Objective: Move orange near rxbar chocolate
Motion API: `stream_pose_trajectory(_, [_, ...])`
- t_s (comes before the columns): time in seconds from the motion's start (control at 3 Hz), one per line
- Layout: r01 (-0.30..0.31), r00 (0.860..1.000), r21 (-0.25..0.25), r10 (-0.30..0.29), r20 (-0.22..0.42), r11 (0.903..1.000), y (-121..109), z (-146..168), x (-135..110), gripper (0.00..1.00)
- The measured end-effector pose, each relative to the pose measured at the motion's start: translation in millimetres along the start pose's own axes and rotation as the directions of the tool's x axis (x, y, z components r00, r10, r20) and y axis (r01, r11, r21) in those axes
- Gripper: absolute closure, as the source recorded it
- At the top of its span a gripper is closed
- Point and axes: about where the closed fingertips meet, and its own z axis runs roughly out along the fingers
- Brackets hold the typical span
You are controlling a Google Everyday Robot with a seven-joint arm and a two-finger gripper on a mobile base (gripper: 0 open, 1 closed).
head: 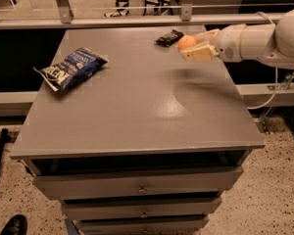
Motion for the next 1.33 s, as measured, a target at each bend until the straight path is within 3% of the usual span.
stream_pose_trajectory(0.33, [0.003,1.000,0.030,-0.003,-0.001,0.9995,-49,35,-4,1.00])
stream_pose_trajectory(0.67, [0.038,0.999,0.058,-0.036,-0.028,0.9976,-82,61,-19,1.00])
stream_pose_trajectory(1.0, [0.042,0.998,0.068,-0.038,-0.056,0.9968,-98,81,-20,1.00])
stream_pose_trajectory(1.33, [0.017,0.996,0.067,-0.011,-0.087,0.9976,-104,96,-5,1.00])
